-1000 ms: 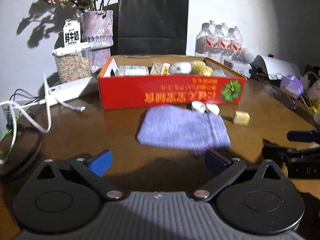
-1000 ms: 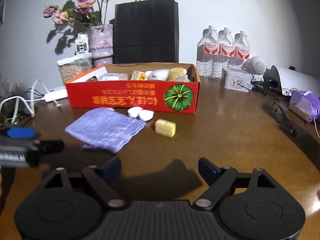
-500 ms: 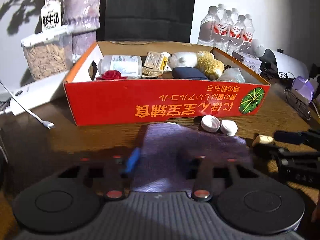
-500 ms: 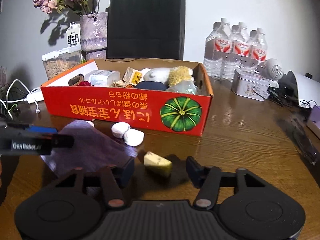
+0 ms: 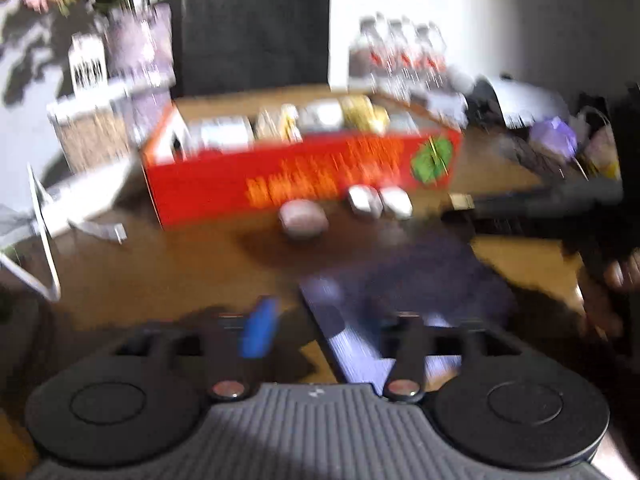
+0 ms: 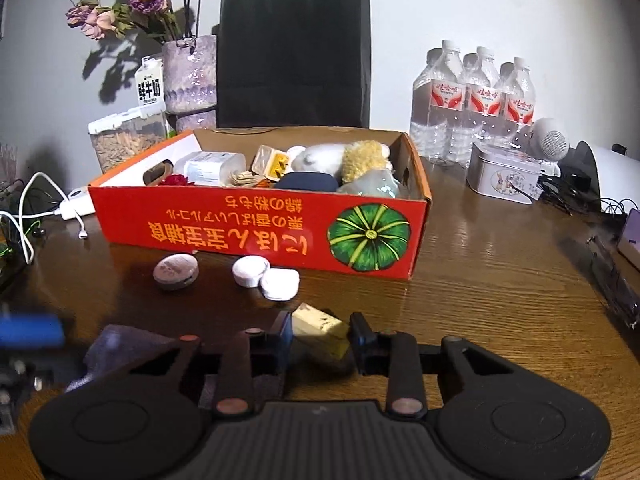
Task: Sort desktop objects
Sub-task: 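Grasp the round tin with the left tool while the right tool grasps the yellow cube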
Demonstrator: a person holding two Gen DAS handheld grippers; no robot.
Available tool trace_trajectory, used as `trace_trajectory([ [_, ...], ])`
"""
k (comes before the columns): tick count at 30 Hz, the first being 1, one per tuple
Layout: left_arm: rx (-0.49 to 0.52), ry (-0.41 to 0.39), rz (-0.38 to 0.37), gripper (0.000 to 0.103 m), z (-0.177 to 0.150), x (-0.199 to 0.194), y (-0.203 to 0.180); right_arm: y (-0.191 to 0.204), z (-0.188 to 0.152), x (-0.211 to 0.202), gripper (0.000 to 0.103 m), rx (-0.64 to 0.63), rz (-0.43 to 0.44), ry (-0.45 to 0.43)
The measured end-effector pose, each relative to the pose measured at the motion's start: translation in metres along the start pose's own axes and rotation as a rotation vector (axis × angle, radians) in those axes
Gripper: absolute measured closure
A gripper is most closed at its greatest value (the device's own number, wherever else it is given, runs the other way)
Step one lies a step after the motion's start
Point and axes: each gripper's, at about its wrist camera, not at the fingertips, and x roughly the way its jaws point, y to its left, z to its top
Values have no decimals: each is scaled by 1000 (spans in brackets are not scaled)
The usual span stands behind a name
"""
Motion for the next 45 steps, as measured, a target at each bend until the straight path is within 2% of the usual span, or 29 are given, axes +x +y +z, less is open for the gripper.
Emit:
trace_trajectory([
  [2,5,-29,-18,40,16,11,3,1,1,0,73,-2,8,0],
  [4,-10,-13,-39,36,30,32,7,2,2,2,73,-1,13,3],
  [8,-58,55,4,40,42,82,13,-2,1,5,73,9,16,5],
  [12,-62,42,31,38,43,99,11,-4,-1,12,73,13,38,19],
  [14,-55,31,46,45,41,99,10,-2,-4,15,73,8,40,20],
  [15,-52,24,54,63,40,98,10,0,-5,14,73,-2,40,17],
  [19,-79,14,37,63,37,90,14,9,-7,7,73,-41,44,-21],
  [23,-140,11,49,63,27,66,18,17,-7,-10,73,-55,41,-71],
  [28,-155,-107,163,62,2,2,7,28,-15,-45,73,-38,55,-109],
  [32,-141,-118,218,62,-29,-39,-9,36,-32,-66,73,13,84,-82],
  [38,-128,-128,171,62,-69,-90,-28,58,-65,-106,73,-22,94,-89],
  [45,-136,-172,116,62,-96,-124,-40,68,-111,-158,73,-20,105,-151],
])
